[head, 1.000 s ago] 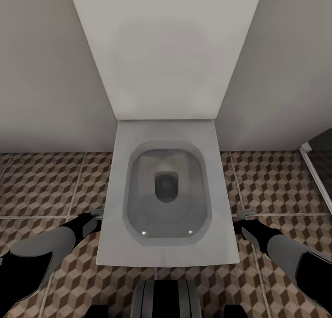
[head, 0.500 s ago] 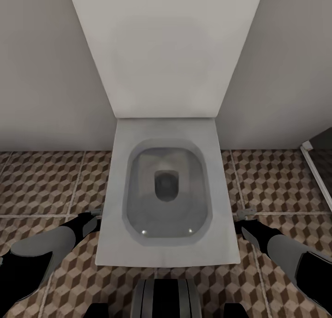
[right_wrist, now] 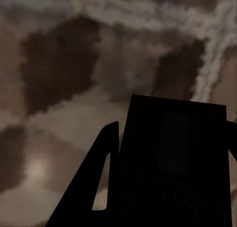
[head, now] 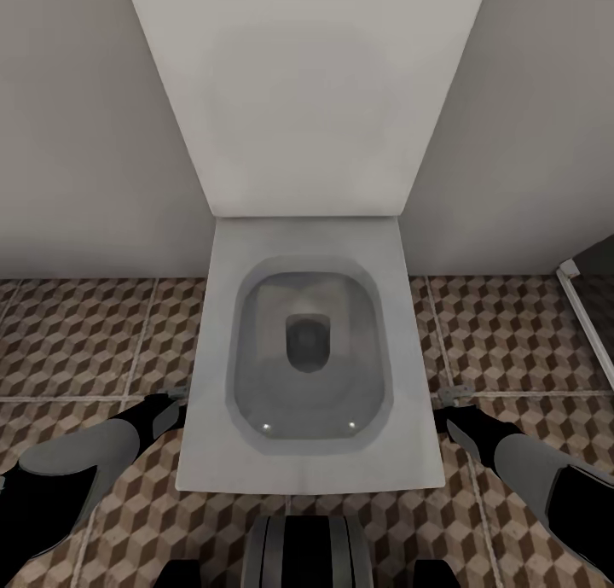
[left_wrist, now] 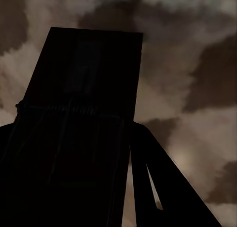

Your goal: Take the four mousetraps from the cabinet in the bathroom and place them on the bathroom floor. Make sure all four end up on the same floor surface, and ensure that at least two of them are either under or directly next to the same bathroom sink.

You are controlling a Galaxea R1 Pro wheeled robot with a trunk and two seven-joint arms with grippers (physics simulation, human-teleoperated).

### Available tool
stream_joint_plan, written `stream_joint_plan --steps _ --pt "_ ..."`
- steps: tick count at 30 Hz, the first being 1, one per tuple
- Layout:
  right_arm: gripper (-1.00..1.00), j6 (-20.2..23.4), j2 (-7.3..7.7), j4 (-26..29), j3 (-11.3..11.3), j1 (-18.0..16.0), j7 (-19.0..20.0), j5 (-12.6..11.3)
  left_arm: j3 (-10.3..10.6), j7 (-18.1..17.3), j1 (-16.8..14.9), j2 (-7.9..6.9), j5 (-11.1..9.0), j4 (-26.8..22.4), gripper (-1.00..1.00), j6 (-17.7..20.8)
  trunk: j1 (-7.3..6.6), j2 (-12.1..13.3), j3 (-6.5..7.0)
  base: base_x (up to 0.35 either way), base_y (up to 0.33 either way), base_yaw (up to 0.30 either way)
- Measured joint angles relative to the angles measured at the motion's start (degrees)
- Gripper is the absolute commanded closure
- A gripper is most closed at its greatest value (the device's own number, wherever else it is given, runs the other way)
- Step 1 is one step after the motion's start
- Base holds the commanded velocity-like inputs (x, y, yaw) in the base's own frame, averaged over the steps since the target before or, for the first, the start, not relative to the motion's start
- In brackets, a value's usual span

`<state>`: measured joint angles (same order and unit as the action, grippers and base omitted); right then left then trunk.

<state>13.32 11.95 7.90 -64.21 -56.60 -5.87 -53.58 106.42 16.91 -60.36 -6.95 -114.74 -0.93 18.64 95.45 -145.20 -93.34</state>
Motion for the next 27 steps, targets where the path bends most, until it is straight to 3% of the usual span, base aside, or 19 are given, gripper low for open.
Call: stream_joint_plan --steps 27 --pt "1.00 0.0 0.02 0.0 0.0 0.0 0.0 -0.1 -0.2 0.0 0.0 0.00 -0.1 0.0 1.00 0.0 0.00 0.0 0.00 0.000 0.000 0.000"
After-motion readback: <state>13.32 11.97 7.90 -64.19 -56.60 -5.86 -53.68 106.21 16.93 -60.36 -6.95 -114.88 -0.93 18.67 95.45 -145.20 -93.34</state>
